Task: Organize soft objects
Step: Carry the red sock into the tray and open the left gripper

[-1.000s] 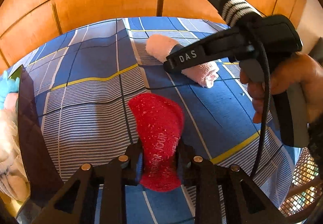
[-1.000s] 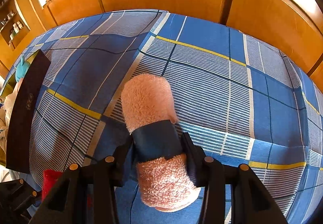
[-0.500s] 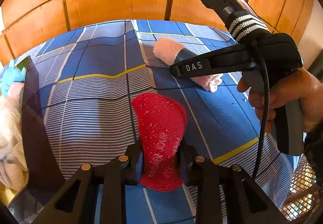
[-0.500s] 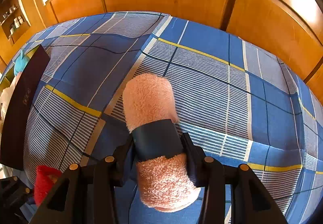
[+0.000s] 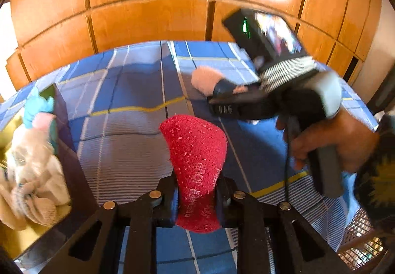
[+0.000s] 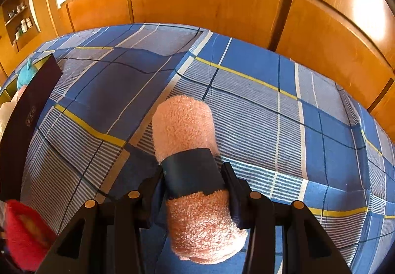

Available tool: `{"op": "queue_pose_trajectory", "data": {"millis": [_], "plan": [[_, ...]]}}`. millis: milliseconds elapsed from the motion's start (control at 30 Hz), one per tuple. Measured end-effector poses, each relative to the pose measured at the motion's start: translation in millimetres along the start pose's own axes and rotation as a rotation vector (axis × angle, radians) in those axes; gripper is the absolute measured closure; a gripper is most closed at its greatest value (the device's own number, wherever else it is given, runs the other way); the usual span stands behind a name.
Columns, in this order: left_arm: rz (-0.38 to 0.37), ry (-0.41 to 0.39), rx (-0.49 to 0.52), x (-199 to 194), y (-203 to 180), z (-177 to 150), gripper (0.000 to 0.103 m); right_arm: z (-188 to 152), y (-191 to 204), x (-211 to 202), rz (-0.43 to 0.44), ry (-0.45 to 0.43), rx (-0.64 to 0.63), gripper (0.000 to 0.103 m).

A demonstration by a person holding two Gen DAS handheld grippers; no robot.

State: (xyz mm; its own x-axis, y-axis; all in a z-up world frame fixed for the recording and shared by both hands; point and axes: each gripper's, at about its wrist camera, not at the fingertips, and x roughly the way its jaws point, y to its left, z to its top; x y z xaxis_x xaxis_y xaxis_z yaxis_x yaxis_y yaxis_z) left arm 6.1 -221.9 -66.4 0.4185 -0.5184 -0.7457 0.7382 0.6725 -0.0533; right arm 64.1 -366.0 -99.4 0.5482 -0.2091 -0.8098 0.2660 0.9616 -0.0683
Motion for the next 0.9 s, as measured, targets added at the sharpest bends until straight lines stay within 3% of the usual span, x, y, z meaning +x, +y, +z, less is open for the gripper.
{"op": "queue_pose_trajectory", "data": {"millis": [300, 900], "plan": [[0.031, -0.057, -0.039, -31, 14, 10, 0.080, -7, 0, -1, -0.007, -0.081, 0.019, 0.059], [0.089, -0.079, -0.171, -56, 59, 10, 0.080, -8, -2, -2, -0.003, -0.096, 0.026, 0.058]]}}
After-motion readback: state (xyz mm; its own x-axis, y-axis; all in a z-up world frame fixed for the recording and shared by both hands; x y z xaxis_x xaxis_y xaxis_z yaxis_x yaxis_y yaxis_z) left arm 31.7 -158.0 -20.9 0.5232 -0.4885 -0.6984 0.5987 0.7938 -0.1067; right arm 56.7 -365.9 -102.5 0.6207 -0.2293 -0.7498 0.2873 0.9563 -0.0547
